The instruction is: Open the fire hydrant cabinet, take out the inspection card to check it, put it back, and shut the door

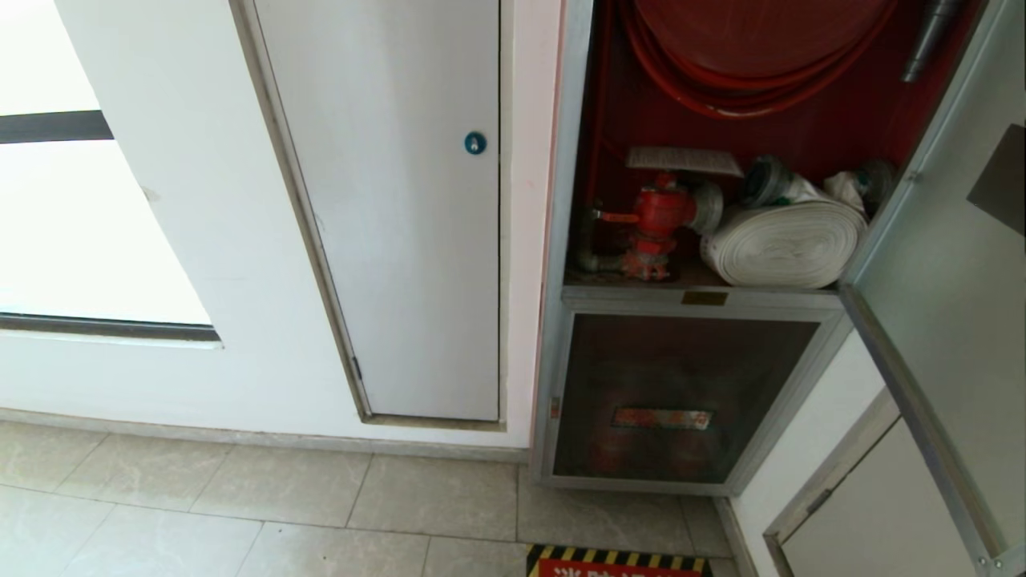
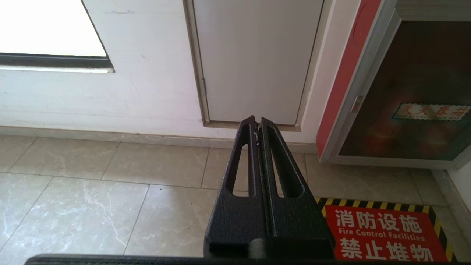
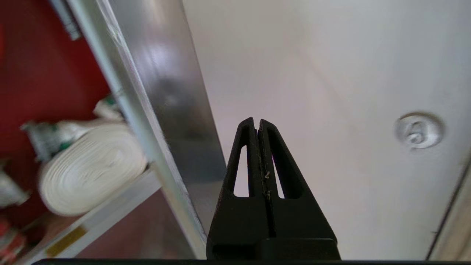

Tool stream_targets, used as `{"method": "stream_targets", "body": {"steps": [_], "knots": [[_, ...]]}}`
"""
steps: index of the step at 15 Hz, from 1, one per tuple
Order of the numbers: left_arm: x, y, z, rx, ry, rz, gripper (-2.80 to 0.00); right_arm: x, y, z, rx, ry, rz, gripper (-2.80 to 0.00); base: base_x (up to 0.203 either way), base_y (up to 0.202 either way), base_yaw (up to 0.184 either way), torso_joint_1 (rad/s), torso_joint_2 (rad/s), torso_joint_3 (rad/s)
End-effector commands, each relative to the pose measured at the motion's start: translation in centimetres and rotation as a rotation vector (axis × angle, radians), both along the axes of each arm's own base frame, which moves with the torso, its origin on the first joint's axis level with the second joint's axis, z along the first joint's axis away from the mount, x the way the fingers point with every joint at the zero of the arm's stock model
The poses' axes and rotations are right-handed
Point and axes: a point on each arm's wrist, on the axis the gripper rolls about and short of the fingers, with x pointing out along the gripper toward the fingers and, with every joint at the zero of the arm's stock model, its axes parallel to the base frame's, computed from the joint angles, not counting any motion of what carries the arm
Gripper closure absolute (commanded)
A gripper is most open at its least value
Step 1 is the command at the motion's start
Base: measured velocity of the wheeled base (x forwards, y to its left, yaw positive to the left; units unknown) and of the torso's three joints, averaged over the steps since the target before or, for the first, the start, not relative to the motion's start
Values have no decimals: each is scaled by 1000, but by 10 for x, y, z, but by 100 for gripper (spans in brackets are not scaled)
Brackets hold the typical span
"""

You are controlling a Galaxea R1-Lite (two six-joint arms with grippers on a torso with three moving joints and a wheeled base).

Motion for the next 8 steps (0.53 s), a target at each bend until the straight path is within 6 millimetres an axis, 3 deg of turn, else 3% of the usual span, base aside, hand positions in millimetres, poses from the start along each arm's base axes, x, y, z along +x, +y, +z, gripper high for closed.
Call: {"method": "stream_targets", "body": {"steps": [1, 8], "knots": [[0, 0, 0, 0, 2, 0, 0, 1, 4, -3, 3, 3, 37, 0, 0, 0, 0, 0, 0, 0], [0, 0, 0, 0, 0, 0, 0, 8, 20, -4, 1, 2, 208, 0, 0, 0, 0, 0, 0, 0]]}}
